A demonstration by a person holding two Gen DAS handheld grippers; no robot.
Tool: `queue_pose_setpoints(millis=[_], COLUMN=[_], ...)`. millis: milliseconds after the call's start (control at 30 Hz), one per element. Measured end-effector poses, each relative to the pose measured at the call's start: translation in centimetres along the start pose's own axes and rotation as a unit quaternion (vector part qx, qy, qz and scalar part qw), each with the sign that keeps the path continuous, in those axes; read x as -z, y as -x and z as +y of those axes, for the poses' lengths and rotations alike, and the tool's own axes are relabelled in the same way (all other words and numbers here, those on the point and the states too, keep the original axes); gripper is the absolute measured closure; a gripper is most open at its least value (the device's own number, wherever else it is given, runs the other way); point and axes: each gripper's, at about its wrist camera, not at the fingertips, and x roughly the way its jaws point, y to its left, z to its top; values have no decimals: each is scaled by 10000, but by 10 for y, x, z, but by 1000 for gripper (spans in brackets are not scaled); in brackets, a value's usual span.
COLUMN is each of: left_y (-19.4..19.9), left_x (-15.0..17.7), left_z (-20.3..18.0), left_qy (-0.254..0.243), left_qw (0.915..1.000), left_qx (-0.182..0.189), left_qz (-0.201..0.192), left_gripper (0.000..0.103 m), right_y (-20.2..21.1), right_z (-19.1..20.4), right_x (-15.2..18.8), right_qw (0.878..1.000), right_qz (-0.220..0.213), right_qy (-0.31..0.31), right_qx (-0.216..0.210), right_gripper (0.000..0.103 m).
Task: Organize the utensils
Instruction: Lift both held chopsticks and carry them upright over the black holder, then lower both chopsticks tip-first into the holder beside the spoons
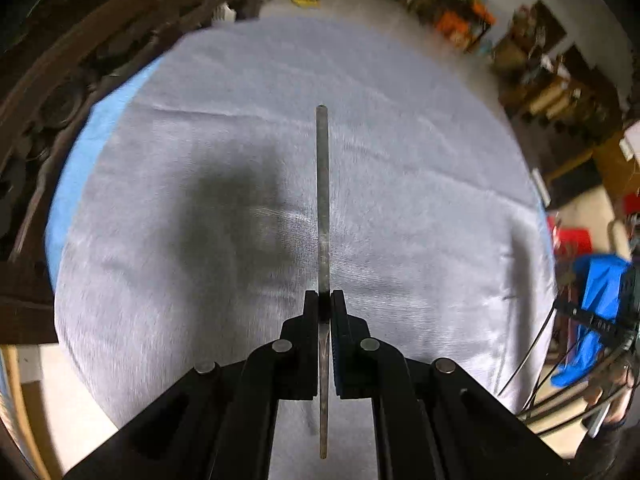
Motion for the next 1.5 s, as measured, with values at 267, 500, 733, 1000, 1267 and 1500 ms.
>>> queue_pose_setpoints(millis=[267,500,733,1000,1267,1500], left_y=[40,98,128,130,124,116], left_x=[34,61,81,96,107,119], left_z=[7,21,2,-19,-31,-43], left_qy=[607,870,691,546,476,382], left_qw=[9921,9756,9554,9424,9356,9330], left_qx=[228,632,827,1143,1081,902], left_qz=[-1078,-1915,-2750,-3097,-3326,-3464], left_gripper=[98,98,98,98,98,98], right_y=[51,88,131,153,148,131], right_z=[-13,-17,7,53,93,123], right_x=[62,104,139,161,165,173], right_qw=[9884,9631,9395,9279,9268,9275], right_qz=[-1239,-2126,-2906,-3288,-3378,-3455], right_qy=[-596,-1047,-923,-408,55,504], right_qx=[-647,-1279,-1560,-1711,-1638,-1339], right_gripper=[97,97,97,97,97,97])
